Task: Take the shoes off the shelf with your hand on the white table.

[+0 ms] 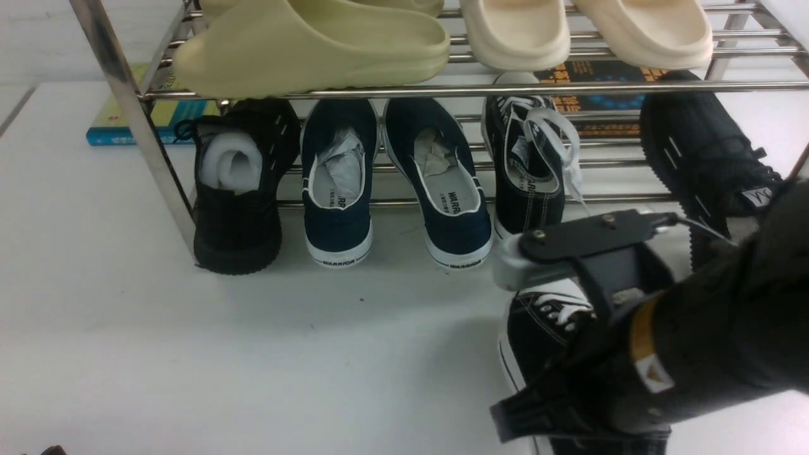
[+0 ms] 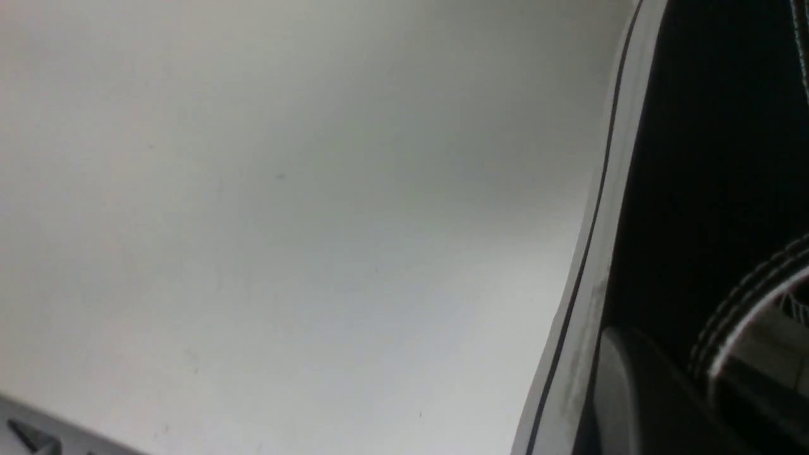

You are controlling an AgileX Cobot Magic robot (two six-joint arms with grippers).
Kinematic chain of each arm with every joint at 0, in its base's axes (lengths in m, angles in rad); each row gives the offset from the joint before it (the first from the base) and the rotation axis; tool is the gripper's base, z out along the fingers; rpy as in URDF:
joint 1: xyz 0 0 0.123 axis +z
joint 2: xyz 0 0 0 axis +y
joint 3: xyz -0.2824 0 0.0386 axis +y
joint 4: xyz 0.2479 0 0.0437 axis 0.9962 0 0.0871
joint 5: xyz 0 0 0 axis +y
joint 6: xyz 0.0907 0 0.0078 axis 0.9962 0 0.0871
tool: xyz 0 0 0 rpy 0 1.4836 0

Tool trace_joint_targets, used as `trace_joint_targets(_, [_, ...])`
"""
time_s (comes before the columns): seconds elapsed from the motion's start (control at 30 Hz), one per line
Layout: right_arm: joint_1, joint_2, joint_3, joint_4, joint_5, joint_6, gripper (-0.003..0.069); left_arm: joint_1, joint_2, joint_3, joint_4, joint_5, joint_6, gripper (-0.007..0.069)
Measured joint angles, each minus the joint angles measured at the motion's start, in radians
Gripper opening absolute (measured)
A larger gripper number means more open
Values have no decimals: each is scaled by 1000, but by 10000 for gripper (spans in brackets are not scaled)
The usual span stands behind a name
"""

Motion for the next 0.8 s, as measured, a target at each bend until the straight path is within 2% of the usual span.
trace_joint_targets(0.27, [8,153,0,-7,-135,37,37,0,0,0,0,0,0,242])
trace_joint_targets(0.6, [9,186,-1,-3,-210,39,49,0,0,0,0,0,0,242])
trace_joint_targets(0.7, [9,189,-1,-7,-217,39,65,0,0,0,0,0,0,242])
trace_joint_targets(0.8, [9,196,-1,-12,-225,39,141,0,0,0,0,0,0,242])
